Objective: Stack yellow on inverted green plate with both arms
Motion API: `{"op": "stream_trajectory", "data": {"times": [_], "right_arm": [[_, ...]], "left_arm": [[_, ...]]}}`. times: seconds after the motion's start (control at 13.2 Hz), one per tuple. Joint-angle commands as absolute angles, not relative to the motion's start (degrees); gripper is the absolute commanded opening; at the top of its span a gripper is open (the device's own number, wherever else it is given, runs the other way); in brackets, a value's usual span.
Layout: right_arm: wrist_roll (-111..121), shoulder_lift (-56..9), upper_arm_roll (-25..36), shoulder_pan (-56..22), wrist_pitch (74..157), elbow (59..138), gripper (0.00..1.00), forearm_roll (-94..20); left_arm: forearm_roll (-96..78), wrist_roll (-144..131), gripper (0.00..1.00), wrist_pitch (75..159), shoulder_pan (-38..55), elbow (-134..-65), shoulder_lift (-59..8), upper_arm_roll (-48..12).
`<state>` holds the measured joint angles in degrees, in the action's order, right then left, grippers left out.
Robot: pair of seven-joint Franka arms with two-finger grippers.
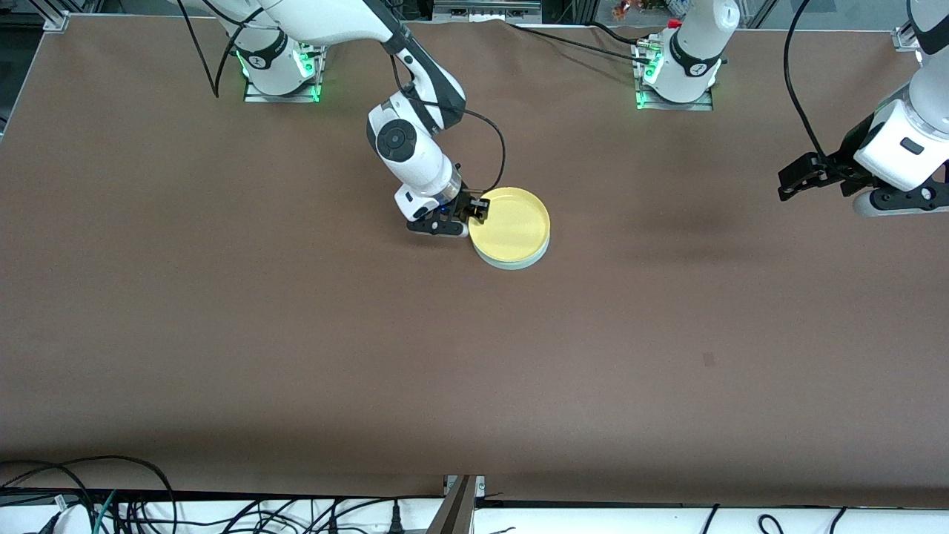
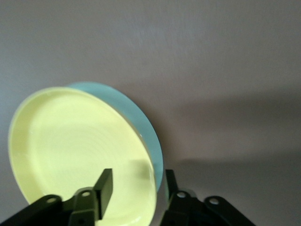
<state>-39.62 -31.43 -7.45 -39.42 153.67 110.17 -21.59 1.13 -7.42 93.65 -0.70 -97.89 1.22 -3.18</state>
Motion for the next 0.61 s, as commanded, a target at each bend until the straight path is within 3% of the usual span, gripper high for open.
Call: {"op": "stream_trajectory", "data": {"times": [0.0,0.23,0.53], "right_arm": [[-40.6,-27.5,-1.3,-40.1,142.9,105.2,1.00,-19.9],[-39.5,-27.4,6.3,-39.8,122.6,92.4,1.00,-10.8],[-25.1,-27.2,15.4,-38.1,110.7,86.0,1.00,-8.4]], "left_arm": [[1.3,-6.1,1.00,93.2,-1.0,-96.8,1.1,-3.3],[1.3,-6.1,1.00,93.7,-1.0,-96.8,1.1,-3.4],[1.3,-6.1,1.00,93.7,-1.1,-96.8,1.1,-3.3]]}}
